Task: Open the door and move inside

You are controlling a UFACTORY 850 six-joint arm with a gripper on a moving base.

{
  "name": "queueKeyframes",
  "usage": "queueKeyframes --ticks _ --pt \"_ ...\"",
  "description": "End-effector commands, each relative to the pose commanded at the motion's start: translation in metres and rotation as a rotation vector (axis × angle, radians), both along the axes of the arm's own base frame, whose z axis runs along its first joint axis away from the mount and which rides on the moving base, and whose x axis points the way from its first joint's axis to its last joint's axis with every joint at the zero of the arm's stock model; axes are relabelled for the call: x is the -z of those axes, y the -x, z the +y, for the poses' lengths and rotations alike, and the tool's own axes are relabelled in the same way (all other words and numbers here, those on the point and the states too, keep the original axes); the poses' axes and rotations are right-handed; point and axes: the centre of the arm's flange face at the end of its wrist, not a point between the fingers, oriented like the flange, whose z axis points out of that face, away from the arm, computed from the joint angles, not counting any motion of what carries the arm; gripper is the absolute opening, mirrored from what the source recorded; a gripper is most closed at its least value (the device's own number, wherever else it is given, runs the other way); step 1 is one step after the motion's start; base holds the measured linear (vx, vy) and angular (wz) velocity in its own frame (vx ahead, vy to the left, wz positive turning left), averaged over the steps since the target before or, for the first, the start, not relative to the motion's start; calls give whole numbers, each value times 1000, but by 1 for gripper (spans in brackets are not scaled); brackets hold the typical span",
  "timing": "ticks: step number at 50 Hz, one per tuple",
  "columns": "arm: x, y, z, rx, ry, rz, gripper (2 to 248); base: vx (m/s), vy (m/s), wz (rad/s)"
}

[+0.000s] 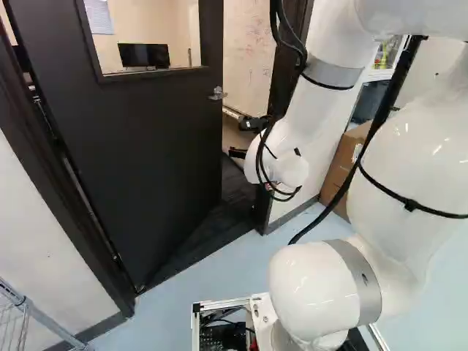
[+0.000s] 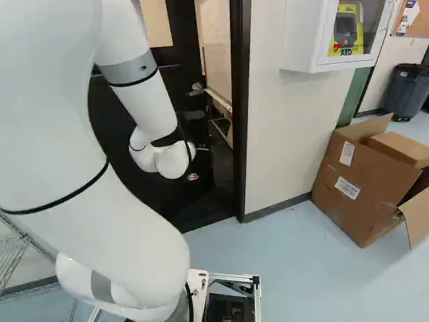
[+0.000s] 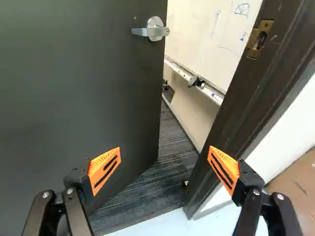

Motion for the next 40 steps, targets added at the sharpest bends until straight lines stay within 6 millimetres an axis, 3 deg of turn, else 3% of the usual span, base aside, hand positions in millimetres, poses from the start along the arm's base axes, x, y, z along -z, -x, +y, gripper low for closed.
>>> queueKeyframes --ticks 15,40 --pt "1 18 -2 27 -10 -1 247 0 0 0" --pt "1 19 -2 28 -10 -1 247 0 0 0"
